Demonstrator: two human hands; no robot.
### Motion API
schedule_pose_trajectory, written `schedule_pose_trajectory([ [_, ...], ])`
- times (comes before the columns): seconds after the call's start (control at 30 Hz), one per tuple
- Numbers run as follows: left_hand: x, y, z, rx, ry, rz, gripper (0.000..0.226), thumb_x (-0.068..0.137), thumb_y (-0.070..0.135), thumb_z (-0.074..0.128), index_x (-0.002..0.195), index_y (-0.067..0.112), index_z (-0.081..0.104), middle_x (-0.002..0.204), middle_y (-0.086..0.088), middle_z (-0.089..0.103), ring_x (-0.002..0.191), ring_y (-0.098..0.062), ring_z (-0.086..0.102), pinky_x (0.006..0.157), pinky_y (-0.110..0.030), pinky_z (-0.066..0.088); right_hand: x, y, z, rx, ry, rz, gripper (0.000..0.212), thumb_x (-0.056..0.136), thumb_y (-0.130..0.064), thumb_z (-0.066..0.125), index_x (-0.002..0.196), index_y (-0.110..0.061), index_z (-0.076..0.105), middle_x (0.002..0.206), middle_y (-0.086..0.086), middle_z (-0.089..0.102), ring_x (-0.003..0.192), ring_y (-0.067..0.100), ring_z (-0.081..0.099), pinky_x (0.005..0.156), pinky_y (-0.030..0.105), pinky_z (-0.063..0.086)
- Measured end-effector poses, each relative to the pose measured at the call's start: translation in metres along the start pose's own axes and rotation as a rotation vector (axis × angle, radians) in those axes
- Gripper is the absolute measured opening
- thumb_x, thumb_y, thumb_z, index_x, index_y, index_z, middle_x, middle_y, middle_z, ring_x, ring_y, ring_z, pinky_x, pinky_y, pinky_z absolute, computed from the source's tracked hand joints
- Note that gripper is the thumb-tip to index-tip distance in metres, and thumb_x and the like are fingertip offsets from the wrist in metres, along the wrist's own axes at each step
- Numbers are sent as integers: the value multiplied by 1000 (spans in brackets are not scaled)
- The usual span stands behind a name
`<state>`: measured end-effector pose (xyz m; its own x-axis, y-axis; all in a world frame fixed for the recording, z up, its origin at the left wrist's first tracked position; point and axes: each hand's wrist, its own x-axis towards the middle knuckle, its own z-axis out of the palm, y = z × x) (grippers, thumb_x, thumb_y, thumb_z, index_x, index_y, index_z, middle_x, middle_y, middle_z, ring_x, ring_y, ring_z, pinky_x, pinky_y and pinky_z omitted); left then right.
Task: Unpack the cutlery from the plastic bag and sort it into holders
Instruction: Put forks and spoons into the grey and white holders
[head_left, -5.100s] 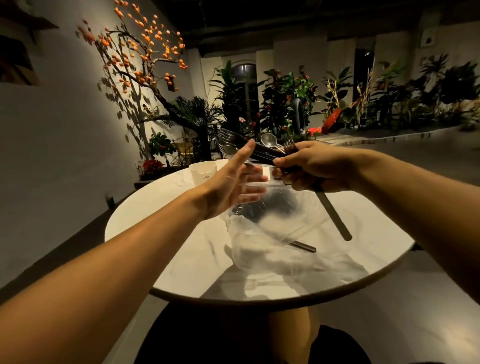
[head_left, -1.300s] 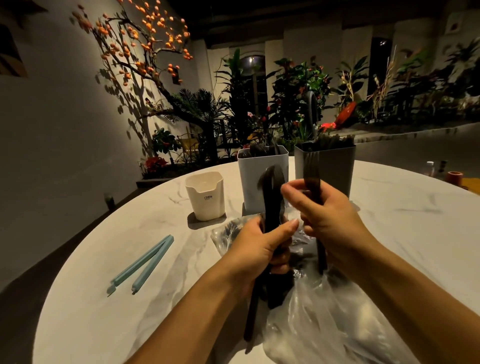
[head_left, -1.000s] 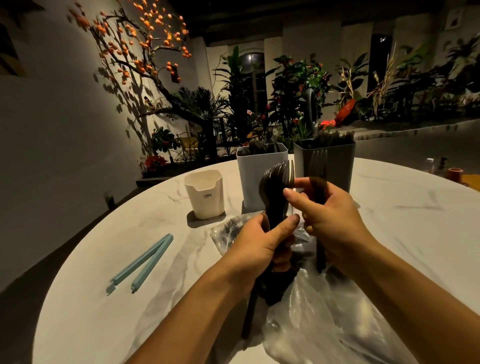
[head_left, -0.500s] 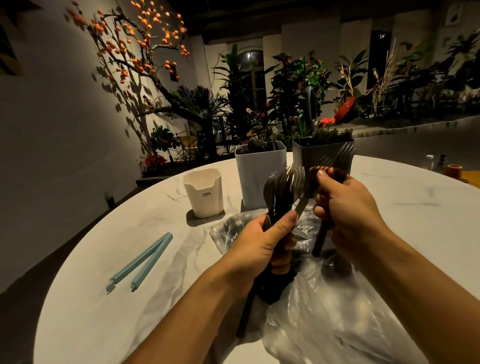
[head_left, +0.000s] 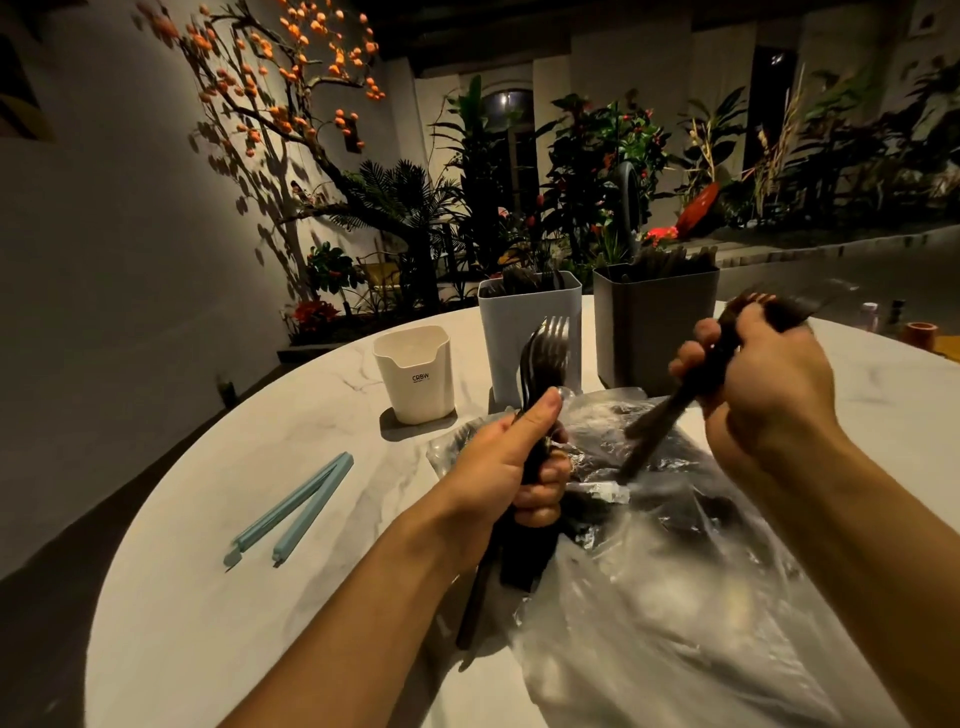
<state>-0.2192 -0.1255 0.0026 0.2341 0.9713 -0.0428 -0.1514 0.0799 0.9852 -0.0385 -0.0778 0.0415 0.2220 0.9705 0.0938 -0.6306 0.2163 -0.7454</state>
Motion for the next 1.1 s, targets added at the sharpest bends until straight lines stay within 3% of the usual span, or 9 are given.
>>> schedule_pose_trajectory([
  [0.1, 2, -2, 0, -58, 49, 34, 40, 88, 53, 60, 86, 14, 49, 59, 1, 37, 42, -9, 26, 43, -21, 21, -6, 11, 2, -109, -244, 117, 15, 103, -31, 45, 103, -16, 49, 67, -5, 47, 47, 4, 37, 42, 16, 35],
  [0.27, 3, -4, -1, -59, 115, 99, 46, 88, 56, 59, 96, 11, 49, 61, -1, 36, 43, -10, 29, 42, -20, 28, -17, 33, 7, -573, -489, 49, 31, 83, -24, 75, 95, -10, 50, 60, -4, 45, 44, 5, 41, 42, 19, 36],
  [0.37, 3, -4, -2, -47, 130, 115, 47, 89, 56, 58, 97, 11, 51, 61, -1, 39, 44, -11, 32, 43, -21, 30, -22, 35, 9, -629, -543, 75, 27, 91, -33, 66, 86, -14, 49, 55, -6, 42, 44, 7, 38, 43, 20, 33],
  [0.47, 2, -4, -1, -21, 121, 114, 46, 88, 56, 59, 95, 11, 53, 62, -1, 41, 46, -11, 36, 44, -21, 34, -26, 36, 11, -660, -594, 110, 23, 98, -41, 52, 98, -18, 51, 56, -9, 44, 46, 4, 40, 45, 20, 34],
  [0.63, -2, -5, 0, 76, 5, 141, 28, 89, 35, 66, 84, 14, 48, 56, 3, 33, 44, -10, 30, 43, -22, 30, -25, 33, 12, -634, -504, -42, 19, 90, -27, 67, 86, -10, 58, 54, -10, 49, 49, 2, 47, 46, 17, 38],
  [0.77, -2, -6, 2, 123, -28, 108, 27, 98, 24, 61, 77, 16, 46, 56, 3, 34, 44, -10, 31, 43, -22, 30, -23, 29, 9, -521, -468, -80, 44, 70, -41, 78, 100, -14, 63, 71, 1, 51, 54, 5, 46, 46, 20, 38],
  [0.9, -4, -4, 6, 210, 4, 110, 19, 99, 23, 60, 88, 14, 48, 58, 3, 38, 47, -11, 33, 45, -23, 31, -20, 31, 5, -516, -435, -156, 54, 59, -40, 82, 108, -22, 65, 86, 5, 51, 76, 11, 53, 52, 15, 42],
  [1.03, 0, -8, 7, 275, 90, 135, 13, 99, 25, 60, 93, 16, 52, 60, 1, 42, 49, -11, 35, 46, -23, 33, -19, 34, 3, -544, -403, -176, 32, 74, -28, 80, 103, -23, 68, 91, 11, 62, 76, 9, 58, 61, 19, 42],
  [1.1, 2, -10, 7, 274, 122, 163, 13, 99, 30, 61, 93, 20, 54, 60, 1, 43, 47, -10, 37, 46, -23, 34, -20, 33, 4, -528, -373, -144, 21, 82, -26, 76, 100, -20, 68, 76, -3, 66, 66, 2, 58, 63, 22, 42],
])
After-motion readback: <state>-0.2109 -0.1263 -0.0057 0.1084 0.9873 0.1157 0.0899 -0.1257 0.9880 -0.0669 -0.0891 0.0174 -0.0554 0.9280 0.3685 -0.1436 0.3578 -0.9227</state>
